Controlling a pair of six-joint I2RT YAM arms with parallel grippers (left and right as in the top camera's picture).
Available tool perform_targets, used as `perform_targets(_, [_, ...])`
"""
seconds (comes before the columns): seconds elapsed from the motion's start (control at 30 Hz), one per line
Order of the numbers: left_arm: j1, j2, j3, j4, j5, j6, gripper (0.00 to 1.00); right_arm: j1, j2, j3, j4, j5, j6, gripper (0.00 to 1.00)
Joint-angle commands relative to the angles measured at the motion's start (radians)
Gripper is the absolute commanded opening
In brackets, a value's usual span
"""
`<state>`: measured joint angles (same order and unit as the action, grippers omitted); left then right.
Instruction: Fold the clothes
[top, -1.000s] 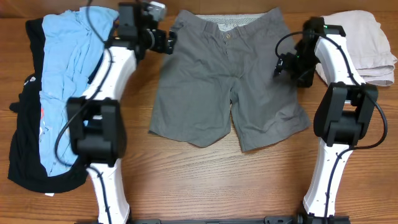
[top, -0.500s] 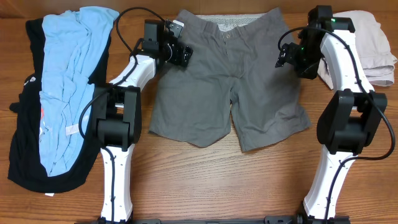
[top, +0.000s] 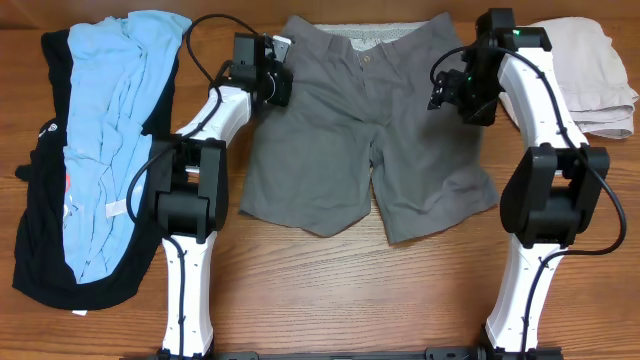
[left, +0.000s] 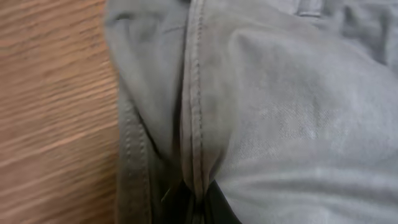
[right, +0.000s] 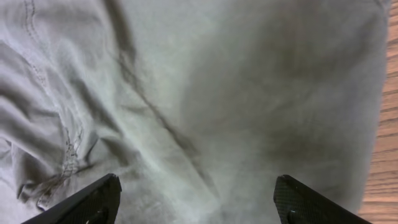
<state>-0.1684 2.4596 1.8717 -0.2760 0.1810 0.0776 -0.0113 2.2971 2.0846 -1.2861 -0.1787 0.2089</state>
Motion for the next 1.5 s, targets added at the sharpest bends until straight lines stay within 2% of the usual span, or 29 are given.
perform_targets(0.0, [0.042, -0.018, 0.011, -0.142, -0.155, -0.124, 0.04, 0.020, -0.031, 0.005, -0.001, -0.007, -0.003, 0.83])
perform_targets(0.13, [0.099, -0.093, 0.011, -0.322, -0.174, -0.168, 0.04, 0.040, -0.031, 0.005, -0.001, -0.007, 0.000, 0.83])
perform_targets(0.37, [0.197, -0.239, 0.011, -0.701, -0.169, -0.172, 0.07, 0.081, -0.031, 0.005, -0.001, -0.026, 0.031, 0.84])
perform_targets(0.4, [0.202, -0.247, 0.011, -0.750, -0.169, -0.172, 0.14, 0.085, -0.031, 0.005, -0.001, -0.029, 0.034, 0.84])
perform_targets(0.47, [0.206, -0.252, 0.011, -0.840, -0.169, -0.171, 0.46, 0.098, -0.030, 0.005, -0.001, -0.037, 0.035, 0.84])
perform_targets(0.5, [0.205, -0.252, 0.011, -0.864, -0.169, -0.169, 0.55, 0.103, -0.030, 0.005, -0.002, -0.042, 0.035, 0.84])
perform_targets(0.57, [0.205, -0.252, 0.011, -0.911, -0.168, -0.167, 0.67, 0.117, -0.030, 0.004, -0.024, -0.044, 0.053, 0.84])
perform_targets(0.6, [0.205, -0.257, 0.012, -0.921, -0.162, -0.167, 0.70, 0.122, -0.030, 0.004, -0.039, -0.043, 0.053, 0.84])
perform_targets(0.73, [0.205, -0.308, 0.027, -0.935, -0.154, -0.167, 0.74, 0.129, -0.030, 0.002, -0.130, 0.022, 0.117, 0.83])
perform_targets(0.83, [0.205, -0.400, 0.036, -0.919, -0.154, -0.167, 0.77, 0.124, -0.030, 0.002, -0.219, 0.198, 0.211, 0.83])
perform_targets(0.9, [0.204, -0.458, 0.036, -0.894, -0.154, -0.167, 0.79, 0.111, -0.030, -0.002, -0.253, 0.246, 0.245, 0.83])
perform_targets(1.03, [0.204, -0.509, 0.036, -0.862, -0.154, -0.167, 0.83, 0.064, -0.030, -0.039, -0.253, 0.241, 0.245, 0.83])
perform_targets(1.2, [0.200, -0.505, 0.035, -0.849, -0.154, -0.144, 0.84, -0.014, -0.030, -0.147, -0.198, 0.138, 0.126, 0.79])
perform_targets(1.37, [0.201, -0.505, 0.035, -0.826, -0.153, -0.141, 0.84, -0.048, -0.030, -0.238, -0.085, 0.121, -0.011, 0.77])
perform_targets(1.43, [0.201, -0.505, 0.035, -0.824, -0.154, -0.140, 0.84, -0.050, -0.030, -0.266, -0.052, 0.122, -0.034, 0.72])
perform_targets(1.47, [0.201, -0.505, 0.035, -0.822, -0.153, -0.136, 0.84, -0.052, -0.030, -0.283, -0.034, 0.121, -0.043, 0.65])
